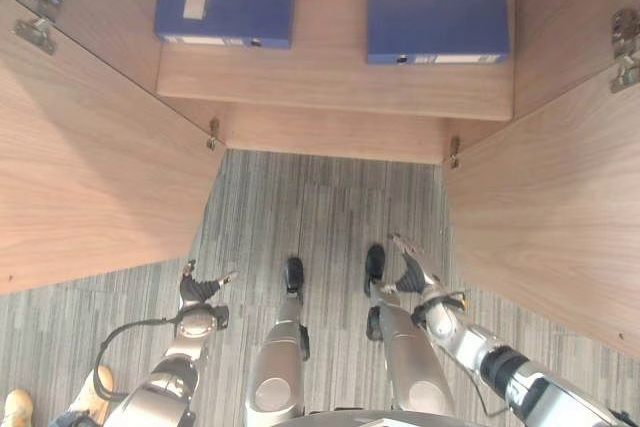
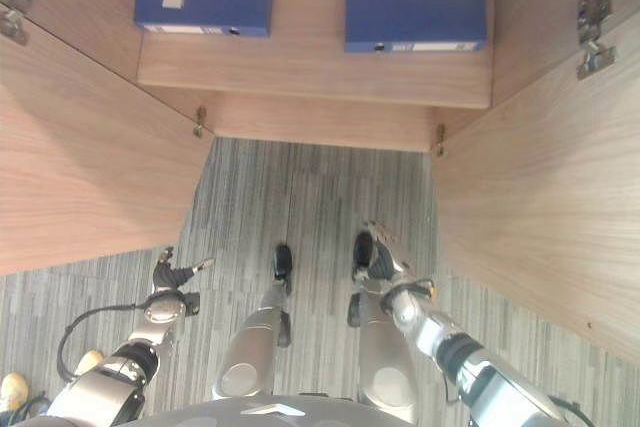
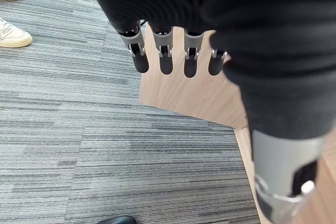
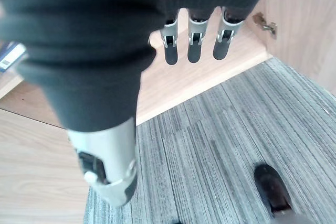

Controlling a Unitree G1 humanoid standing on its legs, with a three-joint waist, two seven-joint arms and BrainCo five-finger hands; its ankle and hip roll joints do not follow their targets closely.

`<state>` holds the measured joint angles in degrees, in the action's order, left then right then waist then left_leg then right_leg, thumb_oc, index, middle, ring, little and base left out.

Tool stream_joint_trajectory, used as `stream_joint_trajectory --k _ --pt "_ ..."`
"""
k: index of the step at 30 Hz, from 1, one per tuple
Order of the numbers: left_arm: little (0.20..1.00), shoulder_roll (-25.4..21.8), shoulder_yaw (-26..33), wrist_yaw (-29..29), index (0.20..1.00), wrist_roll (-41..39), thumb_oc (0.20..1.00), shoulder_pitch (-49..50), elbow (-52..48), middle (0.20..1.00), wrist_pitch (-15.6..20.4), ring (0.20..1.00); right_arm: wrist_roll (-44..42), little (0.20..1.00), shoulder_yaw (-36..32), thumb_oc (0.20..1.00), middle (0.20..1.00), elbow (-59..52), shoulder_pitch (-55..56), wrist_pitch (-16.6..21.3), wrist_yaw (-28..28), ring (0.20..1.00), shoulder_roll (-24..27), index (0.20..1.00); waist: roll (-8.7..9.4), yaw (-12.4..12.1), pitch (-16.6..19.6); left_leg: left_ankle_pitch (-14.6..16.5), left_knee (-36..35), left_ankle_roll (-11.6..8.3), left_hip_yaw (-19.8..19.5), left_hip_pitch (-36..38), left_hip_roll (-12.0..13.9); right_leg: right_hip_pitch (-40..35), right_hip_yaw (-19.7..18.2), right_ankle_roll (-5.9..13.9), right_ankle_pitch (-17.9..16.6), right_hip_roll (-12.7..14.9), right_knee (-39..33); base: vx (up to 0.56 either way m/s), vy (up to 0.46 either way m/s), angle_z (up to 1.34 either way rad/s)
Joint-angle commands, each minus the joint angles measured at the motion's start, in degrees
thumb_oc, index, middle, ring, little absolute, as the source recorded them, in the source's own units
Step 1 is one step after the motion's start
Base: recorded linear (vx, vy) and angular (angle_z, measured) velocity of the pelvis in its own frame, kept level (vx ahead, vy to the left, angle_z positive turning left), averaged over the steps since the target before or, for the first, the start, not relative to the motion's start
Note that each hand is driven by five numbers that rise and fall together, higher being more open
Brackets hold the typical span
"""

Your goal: Put the empty folder in the office cabinet

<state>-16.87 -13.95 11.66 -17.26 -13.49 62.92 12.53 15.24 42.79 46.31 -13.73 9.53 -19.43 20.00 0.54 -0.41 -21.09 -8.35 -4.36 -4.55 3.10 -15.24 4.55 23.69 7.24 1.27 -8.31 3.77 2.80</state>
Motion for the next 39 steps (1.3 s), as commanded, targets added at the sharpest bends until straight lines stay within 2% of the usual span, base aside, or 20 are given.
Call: stream_joint_trajectory --k 1,2,6,8,11,14,18,20,22,23,24,25,27,28,30,32,33,35,37,39 --pt "1.0 -1.1 -1.2 -0.9 1.0 4.9 1.0 -0.1 2.5 1.0 0.6 1.0 1.7 1.0 -1.7 1.0 1.0 3.1 -4.8 0.2 3.0 1.0 0.3 1.0 0.14 -0.6 -1.1 8.3 1.0 -3.88 -2.3 7.2 4.8 3.4 -4.1 8.65 -0.7 5.8 3.1 -0.04 0.249 -0.03" --pt "1.0 -0.8 -2.3 -2.1 1.0 7.6 1.0 1.5 2.3 1.0 0.3 1.0 1.2 1.0 -3.8 1.0 1.0 3.9 0.3 0.4 5.7 1.0 1.4 1.0 1.61 0.5 0.5 10.4 2.5 -2.77 -1.8 9.5 3.3 0.5 -4.5 9.5 -1.6 6.9 2.1 -0.02 0.13 -0.04" --pt "1.0 -0.9 -2.6 -2.6 1.0 8.4 1.0 2.5 2.1 1.0 0.2 1.0 0.6 1.0 -4.9 1.0 1.0 3.5 2.1 0.5 6.6 1.0 2.0 1.0 2.08 0.9 0.9 11.0 3.1 -2.35 -1.7 10.4 2.6 -0.7 -4.7 9.87 -2.2 7.4 1.7 -0.01 0.101 -0.22" --pt "1.0 0.0 -2.8 -5.5 1.0 11.7 1.0 6.7 3.5 1.0 -0.9 1.0 -1.1 1.0 -10.1 1.0 1.0 2.7 8.1 0.4 9.7 1.0 2.3 1.0 4.08 3.0 3.9 13.4 3.6 -0.07 -0.6 14.9 -0.3 -4.5 -6.2 11.79 -4.6 9.5 0.2 -0.05 0.321 -0.23" --pt "1.0 0.4 -2.6 -6.8 1.0 14.2 1.0 9.1 4.5 1.0 -1.4 1.0 -2.5 1.0 -14.0 1.0 1.0 2.2 12.1 0.5 10.8 1.0 2.0 1.0 5.41 4.8 5.9 14.3 3.3 1.12 0.4 17.3 -2.3 -6.2 -7.4 13.19 -8.1 11.0 -0.7 -0.06 0.208 -0.29" --pt "1.0 0.5 -2.0 -7.4 1.0 15.2 1.0 10.7 4.9 1.0 -1.9 1.0 -3.6 1.0 -16.8 1.0 1.0 1.9 15.6 0.4 11.2 1.0 0.9 1.0 6.32 6.2 7.1 14.9 2.8 2.12 2.3 19.7 -3.6 -7.2 -8.3 13.73 -10.9 11.3 -1.2 -0.02 0.113 -0.27" --pt "1.0 1.5 -0.8 -7.4 1.0 15.9 1.0 11.5 6.2 1.0 -2.4 1.0 -5.7 1.0 -21.1 1.0 1.0 4.7 19.9 0.2 10.6 1.0 -1.7 1.0 6.26 8.7 8.2 14.4 0.5 2.36 6.3 23.1 -3.4 -7.2 -7.4 13.73 -12.9 11.2 -1.7 -0.02 0.082 -0.44" --pt "1.0 1.9 -0.5 -7.2 1.0 15.5 1.0 12.0 6.1 1.0 -2.4 1.0 -6.4 1.0 -22.4 1.0 1.0 5.1 20.7 0.2 10.1 1.0 -2.4 1.0 5.67 9.2 8.1 14.3 -0.1 2.32 7.6 24.2 -2.7 -7.4 -6.1 13.73 -13.1 11.1 -1.3 -0.04 0.029 -0.57" --pt "1.0 2.2 0.0 -7.0 1.0 15.0 1.0 12.2 5.9 1.0 -2.6 1.0 -7.9 1.0 -24.0 1.0 1.0 5.0 21.5 0.2 9.5 1.0 -3.1 1.0 5.5 9.6 8.3 13.7 -0.4 2.24 8.5 24.4 -2.4 -7.2 -4.8 13.73 -12.5 11.4 -1.1 -0.08 0.029 -0.57" --pt "1.0 2.9 0.7 -6.7 1.0 13.9 1.0 12.3 5.9 1.0 -3.0 1.0 -10.0 1.0 -26.8 1.0 1.0 6.0 22.9 0.2 7.9 1.0 -4.1 1.0 4.61 10.0 8.8 13.1 -0.5 2.36 10.2 24.3 -1.4 -8.3 -2.4 13.34 -9.8 11.8 0.5 -0.19 0.03 -0.47" --pt "1.0 3.1 1.2 -6.3 1.0 13.2 1.0 12.2 5.9 1.0 -3.0 1.0 -11.2 1.0 -28.7 1.0 1.0 6.0 23.4 0.4 6.7 1.0 -4.8 1.0 4.45 10.1 9.5 12.5 -0.5 2.47 11.1 23.7 -1.2 -9.0 -1.8 12.83 -8.3 12.1 1.7 -0.19 0.03 -0.47" --pt "1.0 3.1 1.2 -6.3 1.0 13.2 1.0 12.2 5.9 1.0 -3.0 1.0 -11.2 1.0 -28.7 1.0 1.0 6.0 23.4 0.4 6.7 1.0 -4.8 1.0 4.45 10.1 9.5 12.5 -0.5 2.47 11.1 23.7 -1.2 -9.0 -1.8 12.83 -8.3 12.1 1.7 -0.2 -0.027 -1.08" --pt "1.0 3.9 2.6 -5.7 1.0 9.4 1.0 12.6 5.6 1.0 -2.8 1.0 -16.6 1.0 -33.9 1.0 1.0 7.7 23.8 1.0 3.1 1.0 -7.2 1.0 3.25 8.8 13.4 10.8 -0.3 2.57 14.3 21.8 0.0 -13.4 -2.8 11.93 -4.4 11.7 6.1 -0.17 -0.09 -1.54" --pt "1.0 3.9 2.9 -5.6 1.0 9.1 1.0 12.8 5.6 1.0 -2.7 1.0 -17.6 1.0 -34.6 1.0 1.0 7.7 23.6 1.2 2.4 1.0 -7.5 1.0 3.1 8.2 14.2 10.5 -0.2 2.49 14.7 21.4 0.3 -14.5 -3.4 11.87 -3.9 11.6 6.7 -0.09 -0.135 -0.56" --pt "1.0 4.3 2.8 -5.3 1.0 9.0 1.0 13.6 6.0 1.0 -2.7 1.0 -20.0 1.0 -35.4 1.0 1.0 9.0 21.5 1.4 1.2 1.0 -8.0 1.0 3.46 6.0 16.5 10.2 0.3 1.93 15.7 21.2 0.7 -19.2 -2.9 12.03 -2.3 12.0 3.8 0.01 -0.195 -0.48" --pt "1.0 4.5 3.0 -5.2 1.0 8.9 1.0 13.8 6.8 1.0 -2.7 1.0 -21.2 1.0 -34.9 1.0 1.0 8.9 19.3 1.8 0.9 1.0 -7.6 1.0 3.54 4.8 17.9 9.3 0.3 0.74 15.9 21.0 1.7 -19.9 -3.2 11.87 -1.0 11.1 0.4 0.04 -0.174 -0.45" --pt "1.0 4.5 3.1 -5.2 1.0 8.9 1.0 13.8 6.8 1.0 -2.7 1.0 -21.2 1.0 -34.9 1.0 1.0 9.0 19.2 1.8 0.9 1.0 -7.6 1.0 3.48 4.8 17.9 9.3 0.3 0.68 15.9 21.0 1.8 -20.0 -3.2 11.83 -1.0 11.0 0.3 0.02 -0.145 -0.26" --pt "1.0 4.5 2.5 -5.4 1.0 9.2 1.0 13.6 7.4 1.0 -2.9 1.0 -22.4 1.0 -34.0 1.0 1.0 8.6 15.1 2.1 1.0 1.0 -5.7 1.0 3.13 3.0 19.0 7.8 0.1 -0.77 15.9 21.0 4.0 -21.7 -2.6 11.01 0.6 9.2 -3.1 0.04 -0.185 -0.1" --pt "1.0 4.6 1.6 -5.9 1.0 10.1 1.0 13.4 7.5 1.0 -3.2 1.0 -22.8 1.0 -33.7 1.0 1.0 8.7 12.3 2.2 1.0 1.0 -4.6 1.0 2.64 2.0 19.5 7.0 -0.1 -1.38 15.2 20.8 5.0 -22.9 -1.6 10.59 1.4 8.4 -4.3 0.02 -0.134 0.05" --pt "1.0 4.5 1.3 -6.3 1.0 10.3 1.0 13.4 7.5 1.0 -3.4 1.0 -22.9 1.0 -33.6 1.0 1.0 9.0 11.3 2.1 1.1 1.0 -4.0 1.0 2.44 1.7 19.6 6.7 -0.1 -1.56 14.8 20.6 5.3 -23.3 -1.1 10.37 1.7 8.1 -4.6 -0.01 -0.078 0.17"
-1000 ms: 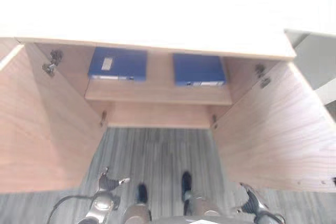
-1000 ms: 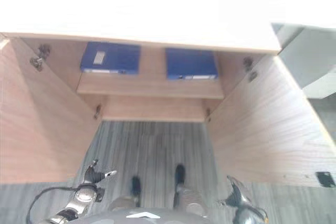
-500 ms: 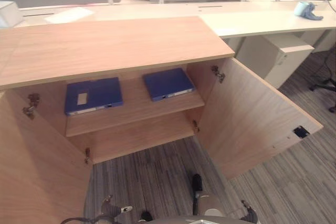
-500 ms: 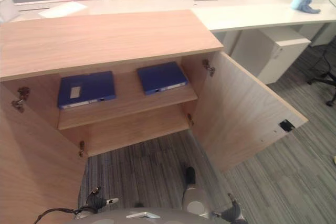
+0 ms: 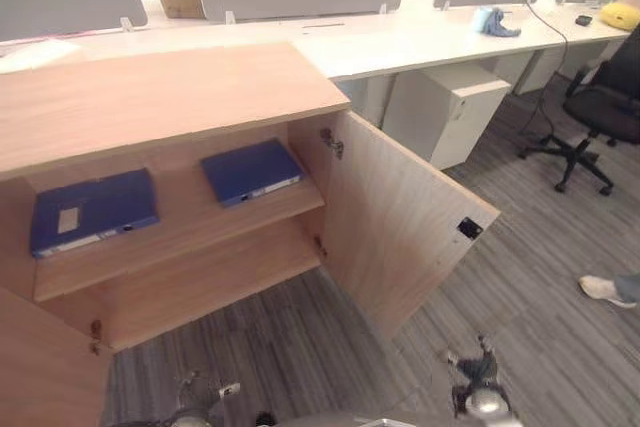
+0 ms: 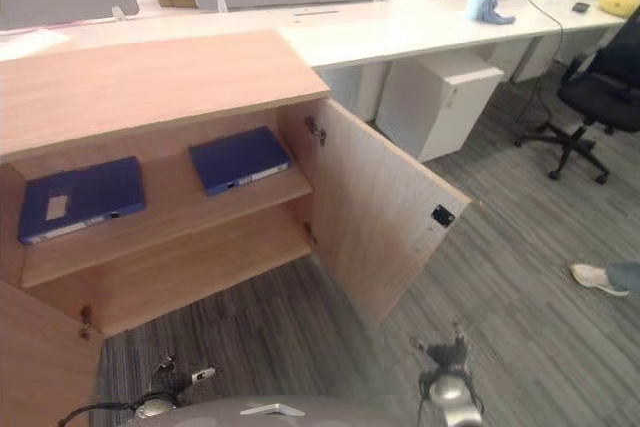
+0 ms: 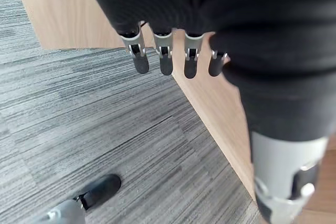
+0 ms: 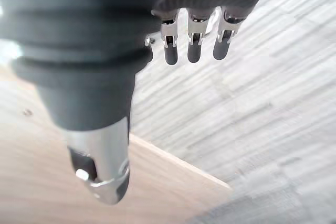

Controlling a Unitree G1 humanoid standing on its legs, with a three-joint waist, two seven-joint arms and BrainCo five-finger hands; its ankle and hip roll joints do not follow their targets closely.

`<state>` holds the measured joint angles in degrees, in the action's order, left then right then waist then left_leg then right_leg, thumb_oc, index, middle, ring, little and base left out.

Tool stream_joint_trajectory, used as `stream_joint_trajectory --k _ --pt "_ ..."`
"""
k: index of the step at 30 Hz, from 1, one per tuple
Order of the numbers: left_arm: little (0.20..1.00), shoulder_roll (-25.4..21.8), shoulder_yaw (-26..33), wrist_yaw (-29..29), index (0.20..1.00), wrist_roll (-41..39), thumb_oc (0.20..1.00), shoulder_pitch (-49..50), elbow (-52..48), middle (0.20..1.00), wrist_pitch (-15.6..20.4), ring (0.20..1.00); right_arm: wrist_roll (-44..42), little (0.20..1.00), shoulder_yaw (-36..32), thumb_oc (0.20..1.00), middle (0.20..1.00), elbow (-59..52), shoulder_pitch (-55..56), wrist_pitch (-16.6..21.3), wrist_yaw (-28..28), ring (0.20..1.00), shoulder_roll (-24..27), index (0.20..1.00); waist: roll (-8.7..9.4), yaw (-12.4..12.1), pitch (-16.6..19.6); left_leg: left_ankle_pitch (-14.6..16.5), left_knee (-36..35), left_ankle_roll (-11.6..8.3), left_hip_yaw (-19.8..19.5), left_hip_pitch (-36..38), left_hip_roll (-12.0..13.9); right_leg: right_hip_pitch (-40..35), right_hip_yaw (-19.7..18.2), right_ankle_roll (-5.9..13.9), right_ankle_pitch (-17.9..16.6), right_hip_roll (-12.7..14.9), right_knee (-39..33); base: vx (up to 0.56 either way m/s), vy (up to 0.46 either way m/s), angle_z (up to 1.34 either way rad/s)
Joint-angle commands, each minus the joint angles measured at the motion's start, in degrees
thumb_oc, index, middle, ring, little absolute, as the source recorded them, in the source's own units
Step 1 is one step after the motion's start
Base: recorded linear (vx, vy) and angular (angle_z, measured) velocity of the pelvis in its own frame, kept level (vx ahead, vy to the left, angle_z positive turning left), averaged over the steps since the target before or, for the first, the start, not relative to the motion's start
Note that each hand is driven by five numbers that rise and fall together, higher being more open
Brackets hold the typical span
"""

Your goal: Put the empty folder in the office cabinet

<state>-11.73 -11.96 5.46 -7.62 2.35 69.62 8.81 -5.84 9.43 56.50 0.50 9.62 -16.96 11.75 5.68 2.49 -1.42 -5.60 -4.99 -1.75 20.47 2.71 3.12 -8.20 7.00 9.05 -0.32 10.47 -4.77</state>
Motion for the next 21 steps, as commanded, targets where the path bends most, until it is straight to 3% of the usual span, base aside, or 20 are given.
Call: stream_joint_trajectory --k 1,6,13,21 --pt "1.0 -0.8 -1.1 -0.3 1.0 0.9 1.0 -2.5 0.6 1.0 0.3 1.0 -2.0 1.0 -0.1 1.0 1.0 -0.6 -4.4 2.1 -1.4 1.0 5.0 1.0 -2.94 -1.8 0.1 3.5 0.5 -4.65 -3.0 2.3 7.1 8.2 -0.3 2.39 -5.9 1.0 2.7 -0.01 -0.096 0.22" --pt "1.0 -1.7 -2.7 -1.7 1.0 2.1 1.0 -2.1 0.4 1.0 -0.2 1.0 -3.1 1.0 0.8 1.0 1.0 3.9 -9.8 2.0 -0.1 1.0 7.8 1.0 -4.01 -4.5 0.6 1.5 0.0 -5.62 -5.2 1.1 8.7 6.1 2.6 1.49 -4.4 -0.5 1.2 -0.02 -0.074 0.33" --pt "1.0 -2.6 -3.4 -3.4 1.0 5.4 1.0 -1.7 1.9 1.0 -1.0 1.0 -1.9 1.0 7.1 1.0 1.0 4.6 -13.7 1.7 5.7 1.0 9.9 1.0 -4.39 -7.2 1.1 -0.1 0.0 -6.59 -7.8 -0.3 9.8 4.6 5.0 0.56 -3.3 -1.8 0.5 -0.01 -0.031 0.3" --pt "1.0 -3.5 -4.6 -4.1 1.0 6.6 1.0 -1.3 1.8 1.0 -1.2 1.0 -1.8 1.0 14.0 1.0 1.0 1.7 -21.5 1.3 9.7 1.0 9.1 1.0 -4.43 -9.4 1.3 -0.8 0.0 -7.07 -9.3 -1.2 10.1 4.0 6.5 0.1 -3.0 -2.4 -0.1 0.0 -0.015 0.09"
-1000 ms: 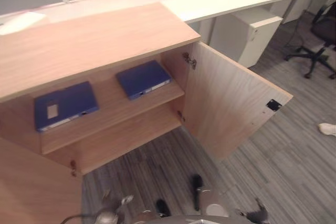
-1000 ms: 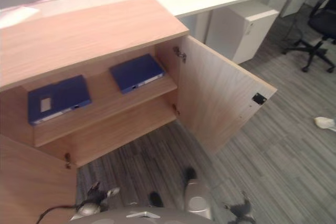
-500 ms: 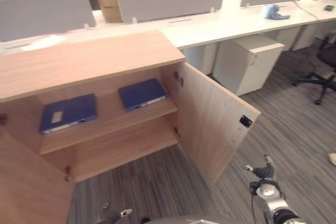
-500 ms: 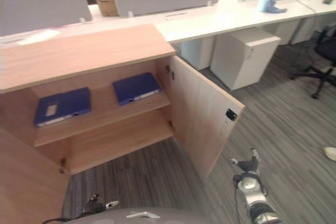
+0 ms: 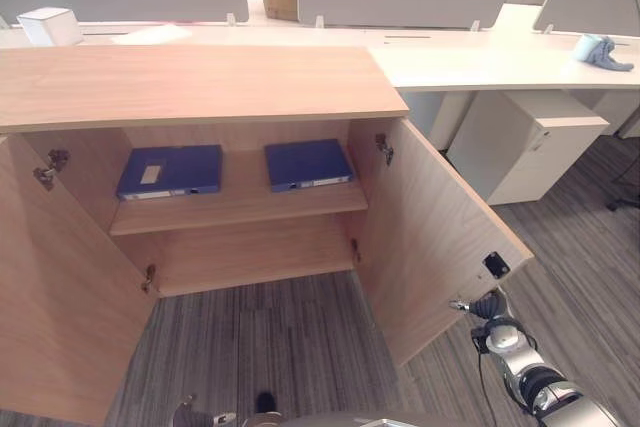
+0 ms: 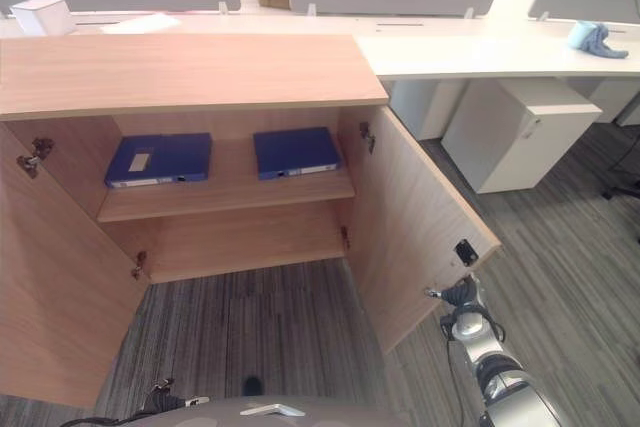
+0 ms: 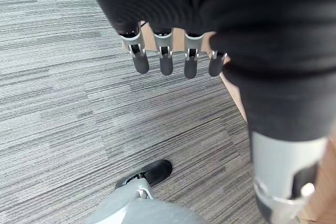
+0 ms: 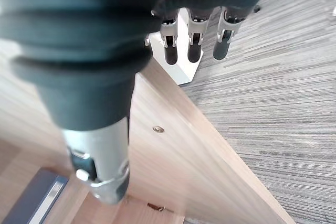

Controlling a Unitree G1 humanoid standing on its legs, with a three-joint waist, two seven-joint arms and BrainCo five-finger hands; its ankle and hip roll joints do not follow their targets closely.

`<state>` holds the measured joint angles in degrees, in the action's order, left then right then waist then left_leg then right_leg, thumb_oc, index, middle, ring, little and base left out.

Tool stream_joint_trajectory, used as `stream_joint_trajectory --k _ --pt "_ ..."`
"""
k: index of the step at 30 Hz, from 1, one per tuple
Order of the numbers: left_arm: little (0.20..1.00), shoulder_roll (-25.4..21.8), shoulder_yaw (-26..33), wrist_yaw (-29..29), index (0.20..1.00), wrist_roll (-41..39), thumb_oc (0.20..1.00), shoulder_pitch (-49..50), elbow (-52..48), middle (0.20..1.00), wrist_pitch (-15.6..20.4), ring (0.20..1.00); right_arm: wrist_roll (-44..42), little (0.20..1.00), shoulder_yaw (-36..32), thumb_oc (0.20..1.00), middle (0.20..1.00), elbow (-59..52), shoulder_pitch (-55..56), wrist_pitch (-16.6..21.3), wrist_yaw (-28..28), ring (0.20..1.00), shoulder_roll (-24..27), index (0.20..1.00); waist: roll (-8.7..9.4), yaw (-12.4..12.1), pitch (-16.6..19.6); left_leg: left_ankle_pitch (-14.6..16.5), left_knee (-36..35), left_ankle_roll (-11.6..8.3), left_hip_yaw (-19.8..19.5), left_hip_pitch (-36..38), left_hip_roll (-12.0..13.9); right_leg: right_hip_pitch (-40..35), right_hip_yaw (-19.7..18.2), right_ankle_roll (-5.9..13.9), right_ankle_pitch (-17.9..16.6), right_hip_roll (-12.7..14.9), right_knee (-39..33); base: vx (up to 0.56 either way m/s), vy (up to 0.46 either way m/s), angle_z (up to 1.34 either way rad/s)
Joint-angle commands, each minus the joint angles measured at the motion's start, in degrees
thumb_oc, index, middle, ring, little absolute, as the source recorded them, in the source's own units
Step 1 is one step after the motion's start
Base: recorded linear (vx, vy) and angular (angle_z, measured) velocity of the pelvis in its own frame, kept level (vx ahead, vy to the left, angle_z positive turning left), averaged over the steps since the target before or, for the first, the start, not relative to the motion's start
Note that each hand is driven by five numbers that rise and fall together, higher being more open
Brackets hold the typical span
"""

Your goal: Put the empty folder in the office cabinet

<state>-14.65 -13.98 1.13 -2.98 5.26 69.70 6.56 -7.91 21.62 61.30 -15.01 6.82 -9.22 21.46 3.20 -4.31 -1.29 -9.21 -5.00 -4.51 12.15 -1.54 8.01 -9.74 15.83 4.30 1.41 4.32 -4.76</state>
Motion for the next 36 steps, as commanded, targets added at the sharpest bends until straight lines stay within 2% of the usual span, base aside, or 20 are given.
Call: stream_joint_trajectory --k 1,2,5,6,14,15,18,19,21,29,33,36 --pt "1.0 -0.5 -2.6 0.2 1.0 1.9 1.0 -4.2 1.7 1.0 1.1 1.0 0.2 1.0 1.8 1.0 1.0 -3.1 -6.0 4.1 2.0 1.0 -0.6 1.0 -1.95 -2.6 1.2 2.8 0.0 -4.32 -0.9 3.1 5.2 5.5 -2.3 4.85 -4.7 3.8 -0.1 0.0 0.004 -0.06" --pt "1.0 -0.5 -2.6 0.2 1.0 1.9 1.0 -4.2 1.7 1.0 1.1 1.0 0.2 1.0 1.8 1.0 1.0 -3.1 -6.0 4.1 2.0 1.0 -0.6 1.0 -1.95 -2.6 1.2 2.8 0.0 -4.32 -0.9 3.1 5.2 5.5 -2.3 4.85 -4.7 3.8 -0.1 0.0 0.0 0.0" --pt "1.0 -0.9 -1.9 0.1 1.0 2.1 1.0 -4.0 1.3 1.0 1.2 1.0 -3.9 1.0 5.1 1.0 1.0 -13.5 -6.6 5.9 5.9 1.0 -1.4 1.0 -1.92 -2.8 1.0 2.9 0.0 -4.47 -0.9 3.0 5.3 5.5 -2.2 4.86 -4.8 3.8 -0.1 0.0 0.013 -0.1" --pt "1.0 -1.2 -1.2 -0.1 1.0 2.6 1.0 -3.7 1.4 1.0 1.1 1.0 -4.3 1.0 8.1 1.0 1.0 -19.6 -6.4 6.7 8.4 1.0 -1.0 1.0 -1.87 -2.7 0.8 3.0 0.0 -4.57 -0.8 3.0 5.3 5.6 -2.1 4.91 -4.7 3.9 0.0 0.0 0.019 -0.19" --pt "1.0 -1.8 1.1 -0.6 1.0 3.8 1.0 -2.6 2.0 1.0 1.3 1.0 -4.5 1.0 15.3 1.0 1.0 -32.9 -3.5 7.3 15.3 1.0 1.2 1.0 -1.51 -2.9 0.5 3.4 0.0 -4.64 -1.2 3.1 5.1 5.4 -1.7 5.12 -4.4 4.2 0.2 0.01 0.026 -0.01" --pt "1.0 -1.9 1.5 -0.6 1.0 3.9 1.0 -2.6 2.0 1.0 1.5 1.0 -4.5 1.0 18.0 1.0 1.0 -35.8 -3.7 7.1 17.5 1.0 1.6 1.0 -1.12 -3.6 0.3 3.7 0.0 -4.59 -1.7 3.1 4.9 5.3 -1.3 5.25 -4.4 4.6 0.4 0.01 0.037 0.08" --pt "1.0 -1.9 1.4 -0.5 1.0 3.8 1.0 -2.6 1.9 1.0 1.6 1.0 -4.4 1.0 19.0 1.0 1.0 -35.8 -4.3 7.1 17.9 1.0 1.3 1.0 -0.96 -3.8 0.2 3.8 0.0 -4.51 -2.0 3.0 4.8 5.2 -1.0 5.3 -4.4 4.8 0.4 0.02 0.042 0.15" --pt "1.0 -2.0 1.3 -0.4 1.0 3.3 1.0 -2.6 1.7 1.0 1.7 1.0 -4.3 1.0 21.0 1.0 1.0 -36.1 -6.3 6.9 18.5 1.0 0.0 1.0 -0.5 -4.9 0.0 4.0 0.0 -4.25 -2.6 2.9 4.5 5.0 -0.5 5.4 -4.5 5.2 0.5 0.02 0.04 0.11" --pt "1.0 -2.0 1.3 -0.4 1.0 3.3 1.0 -2.6 1.7 1.0 1.7 1.0 -4.3 1.0 21.1 1.0 1.0 -36.1 -6.4 6.9 18.5 1.0 -0.1 1.0 -0.46 -4.9 0.0 4.0 0.0 -4.24 -2.7 2.9 4.5 4.9 -0.5 5.42 -4.5 5.2 0.5 0.01 0.034 0.12" --pt "1.0 -2.4 0.5 0.7 1.0 2.1 1.0 -2.9 1.6 1.0 1.4 1.0 -2.9 1.0 24.0 1.0 1.0 -28.4 -13.8 6.2 16.0 1.0 -10.2 1.0 0.57 -8.6 -0.6 4.6 0.0 -3.38 -4.3 2.5 3.1 4.6 0.7 5.68 -5.0 6.5 0.6 0.01 0.035 0.16" --pt "1.0 -2.6 1.4 1.4 1.0 1.2 1.0 -4.0 1.7 1.0 1.1 1.0 -0.9 1.0 21.4 1.0 1.0 -19.9 -12.1 5.7 13.1 1.0 -13.1 1.0 0.43 -8.6 -0.4 4.6 0.0 -3.29 -4.2 2.6 2.8 4.8 0.4 5.59 -5.2 6.7 0.7 0.0 0.0 0.1" --pt "1.0 -2.9 2.6 2.0 1.0 0.4 1.0 -4.7 1.8 1.0 1.2 1.0 0.8 1.0 19.5 1.0 1.0 -15.7 -9.8 5.4 11.7 1.0 -13.1 1.0 0.17 -8.1 -0.2 4.6 0.0 -3.35 -3.9 3.0 2.9 4.8 0.1 5.52 -5.1 6.6 0.7 -0.01 -0.024 -0.03"
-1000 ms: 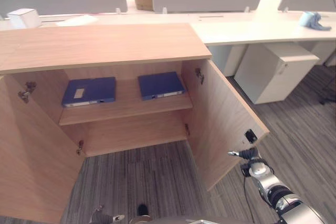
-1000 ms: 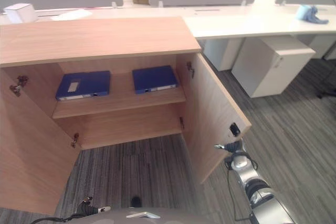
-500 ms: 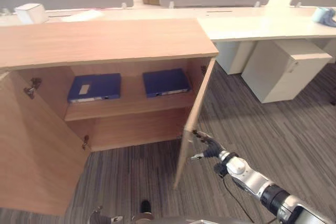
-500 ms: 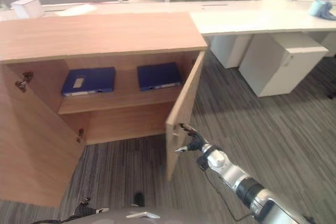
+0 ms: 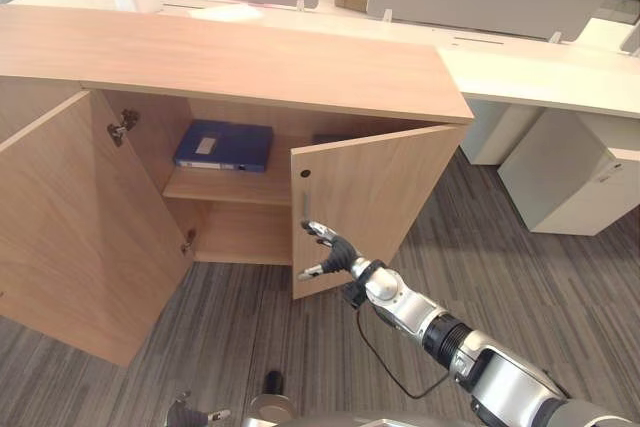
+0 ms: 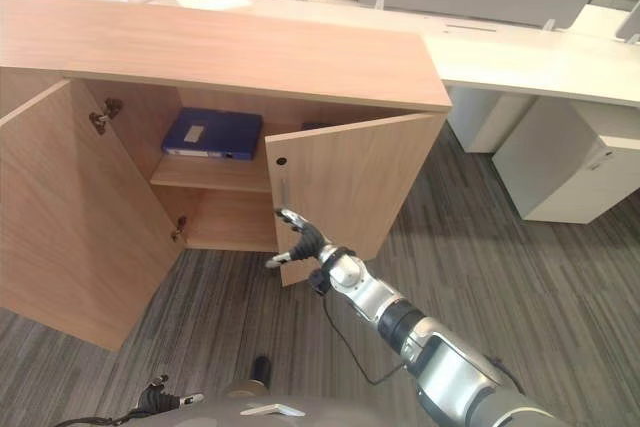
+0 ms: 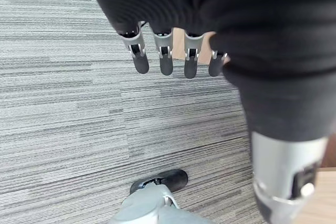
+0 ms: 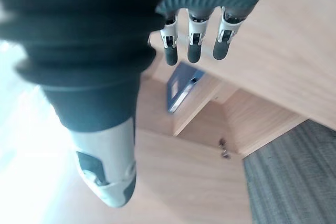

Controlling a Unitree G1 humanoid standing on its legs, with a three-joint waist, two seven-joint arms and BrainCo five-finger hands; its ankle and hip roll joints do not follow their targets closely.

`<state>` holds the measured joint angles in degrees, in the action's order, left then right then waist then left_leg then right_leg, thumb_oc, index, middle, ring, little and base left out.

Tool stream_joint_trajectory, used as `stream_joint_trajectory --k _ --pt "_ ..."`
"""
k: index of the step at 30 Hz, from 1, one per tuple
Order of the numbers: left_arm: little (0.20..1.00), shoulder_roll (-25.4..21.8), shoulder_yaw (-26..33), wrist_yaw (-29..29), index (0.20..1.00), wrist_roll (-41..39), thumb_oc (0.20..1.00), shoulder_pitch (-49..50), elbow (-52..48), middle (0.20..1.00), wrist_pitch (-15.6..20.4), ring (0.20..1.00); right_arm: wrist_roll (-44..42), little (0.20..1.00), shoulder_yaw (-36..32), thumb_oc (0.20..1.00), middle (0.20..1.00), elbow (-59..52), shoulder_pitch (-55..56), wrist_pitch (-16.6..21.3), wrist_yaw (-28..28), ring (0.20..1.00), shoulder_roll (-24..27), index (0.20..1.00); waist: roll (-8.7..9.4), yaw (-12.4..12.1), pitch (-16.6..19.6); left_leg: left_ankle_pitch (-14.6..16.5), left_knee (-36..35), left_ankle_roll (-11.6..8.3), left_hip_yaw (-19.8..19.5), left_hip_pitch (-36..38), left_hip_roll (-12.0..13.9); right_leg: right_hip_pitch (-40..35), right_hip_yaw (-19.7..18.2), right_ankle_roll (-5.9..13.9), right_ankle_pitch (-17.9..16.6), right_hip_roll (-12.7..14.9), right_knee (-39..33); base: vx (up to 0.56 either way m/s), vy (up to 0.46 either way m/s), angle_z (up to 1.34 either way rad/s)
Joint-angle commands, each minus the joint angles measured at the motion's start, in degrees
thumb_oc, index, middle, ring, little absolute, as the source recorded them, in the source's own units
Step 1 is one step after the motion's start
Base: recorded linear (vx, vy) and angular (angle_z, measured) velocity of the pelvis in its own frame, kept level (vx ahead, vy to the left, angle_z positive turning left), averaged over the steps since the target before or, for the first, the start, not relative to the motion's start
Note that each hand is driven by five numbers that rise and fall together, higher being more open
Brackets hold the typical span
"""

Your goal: Put the empty folder in the office cabinet

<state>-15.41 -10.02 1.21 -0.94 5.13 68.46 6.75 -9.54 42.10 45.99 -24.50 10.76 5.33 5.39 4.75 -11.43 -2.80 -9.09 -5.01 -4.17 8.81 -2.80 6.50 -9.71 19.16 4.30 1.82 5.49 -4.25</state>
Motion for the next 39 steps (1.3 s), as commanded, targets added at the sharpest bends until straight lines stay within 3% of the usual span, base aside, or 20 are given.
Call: stream_joint_trajectory --k 1,2,4,8,9,10,11,12,14,16,19,24,28,39 --pt "1.0 -3.1 0.5 2.3 1.0 -2.3 1.0 -5.2 3.4 1.0 0.8 1.0 4.1 1.0 -2.9 1.0 1.0 0.6 3.8 0.9 -2.7 1.0 4.9 1.0 -1.72 -0.1 1.6 4.3 0.0 -3.78 -0.3 4.6 4.6 4.7 -3.6 5.37 -5.4 5.2 0.2 -0.01 -0.048 -0.07" --pt "1.0 -3.1 0.5 2.3 1.0 -2.3 1.0 -5.2 3.3 1.0 0.8 1.0 4.1 1.0 -2.9 1.0 1.0 0.5 3.9 0.9 -2.7 1.0 5.0 1.0 -1.75 -0.1 1.6 4.3 0.0 -3.8 -0.3 4.7 4.6 4.7 -3.6 5.36 -5.4 5.2 0.2 -0.03 -0.05 -0.05" --pt "1.0 -7.4 7.0 -0.4 1.0 -5.2 1.0 0.4 0.3 1.0 3.6 1.0 4.6 1.0 -8.6 1.0 1.0 -1.6 13.5 0.6 -1.1 1.0 12.3 1.0 -2.62 -0.3 1.1 3.1 0.0 -4.27 -0.7 4.3 5.2 4.6 -3.0 5.17 -4.8 4.7 0.2 -0.08 -0.078 -0.11" --pt "1.0 -9.9 10.2 1.8 1.0 -6.6 1.0 -2.7 0.6 1.0 2.6 1.0 6.4 1.0 -11.7 1.0 1.0 -2.0 23.0 -0.2 -0.3 1.0 14.9 1.0 -3.24 1.9 0.5 1.3 0.0 -4.99 -0.6 3.5 6.2 4.8 -2.8 4.84 -3.7 3.5 0.4 -0.08 -0.096 0.05" --pt "1.0 -17.9 -21.5 -15.6 1.0 27.2 1.0 -2.9 -0.1 1.0 12.3 1.0 10.5 1.0 -11.5 1.0 1.0 -3.6 26.3 1.1 4.0 1.0 23.0 1.0 -5.08 6.9 -0.7 0.4 0.2 -6.03 -0.4 3.0 7.1 4.1 -3.0 5.04 -2.4 2.9 0.5 -0.17 -0.007 0.05" --pt "1.0 -23.8 -32.0 -19.3 1.0 26.4 1.0 -5.7 -12.6 1.0 21.2 1.0 11.1 1.0 -10.1 1.0 1.0 -4.8 27.7 2.3 5.0 1.0 26.7 1.0 -6.01 8.2 -1.1 -1.0 0.0 -5.89 0.4 1.9 7.5 5.3 -3.3 5.09 -3.5 2.9 0.7 -0.09 0.024 0.18" --pt "1.0 -24.5 -32.3 -20.2 1.0 25.6 1.0 -5.7 -13.6 1.0 20.8 1.0 11.1 1.0 -10.4 1.0 1.0 -4.9 28.0 2.2 5.1 1.0 26.5 1.0 -5.79 7.8 -0.6 -0.2 0.0 -6.19 0.4 2.1 7.6 5.1 -3.6 5.22 -3.0 2.8 0.5 -0.23 0.031 0.25" --pt "1.0 -8.5 6.2 6.5 1.0 -1.4 1.0 9.6 -10.2 1.0 6.5 1.0 10.5 1.0 -18.1 1.0 1.0 2.6 33.3 1.0 -3.7 1.0 18.2 1.0 -5.81 3.6 -2.4 -1.4 0.5 -5.95 -0.7 0.5 7.2 5.2 -2.1 4.69 -2.8 3.0 0.5 -0.19 -0.024 -0.15" --pt "1.0 -6.3 15.6 7.4 1.0 -7.7 1.0 14.6 -14.5 1.0 6.4 1.0 12.7 1.0 -24.3 1.0 1.0 7.0 36.1 0.7 -4.5 1.0 18.1 1.0 -5.11 2.7 -2.3 -1.5 1.0 -5.94 -3.3 -0.6 7.0 4.6 0.6 4.5 -2.6 3.4 0.2 -0.18 -0.026 -1.29" --pt "1.0 -6.9 17.1 7.5 1.0 -9.1 1.0 13.7 -14.9 1.0 6.7 1.0 12.5 1.0 -25.5 1.0 1.0 9.6 36.0 0.4 -5.1 1.0 17.8 1.0 -4.87 2.5 -2.4 -1.0 1.3 -5.85 -3.8 -0.2 6.9 4.8 1.4 4.47 -3.0 3.8 0.5 -0.1 0.025 0.5" --pt "1.0 -7.6 21.0 9.7 1.0 -8.4 1.0 11.0 -16.6 1.0 7.0 1.0 12.3 1.0 -27.2 1.0 1.0 14.8 34.2 -0.7 -5.5 1.0 16.1 1.0 -3.46 2.2 -2.9 3.9 4.5 -5.79 -5.5 2.1 6.9 7.4 3.6 5.02 -5.7 7.2 1.1 -0.23 0.115 1.35" --pt "1.0 -7.8 22.6 12.4 1.0 -7.1 1.0 10.5 -18.9 1.0 7.1 1.0 11.5 1.0 -27.5 1.0 1.0 15.2 32.9 -1.1 -6.1 1.0 14.7 1.0 -3.59 3.1 -2.3 5.8 2.7 -6.25 -5.5 5.6 7.0 9.7 4.4 6.11 -7.8 9.4 1.8 -0.11 0.168 0.57" --pt "1.0 -9.2 23.6 13.9 1.0 -6.3 1.0 9.9 -18.9 1.0 6.6 1.0 10.2 1.0 -27.7 1.0 1.0 14.5 31.7 -1.3 -7.3 1.0 13.7 1.0 -2.91 2.6 -2.2 6.9 0.1 -5.35 -4.4 5.8 5.0 11.2 4.6 7.41 -10.5 12.0 1.9 -0.09 0.19 0.39" --pt "1.0 -12.5 26.6 15.2 1.0 -4.0 1.0 10.6 -13.0 1.0 5.1 1.0 10.0 1.0 -25.0 1.0 1.0 11.5 32.0 -1.4 -6.7 1.0 11.1 1.0 1.68 1.2 -2.7 10.6 0.0 -1.91 -2.2 8.5 -0.5 11.5 3.6 9.92 -15.3 16.2 2.0 -0.02 0.097 -0.09"
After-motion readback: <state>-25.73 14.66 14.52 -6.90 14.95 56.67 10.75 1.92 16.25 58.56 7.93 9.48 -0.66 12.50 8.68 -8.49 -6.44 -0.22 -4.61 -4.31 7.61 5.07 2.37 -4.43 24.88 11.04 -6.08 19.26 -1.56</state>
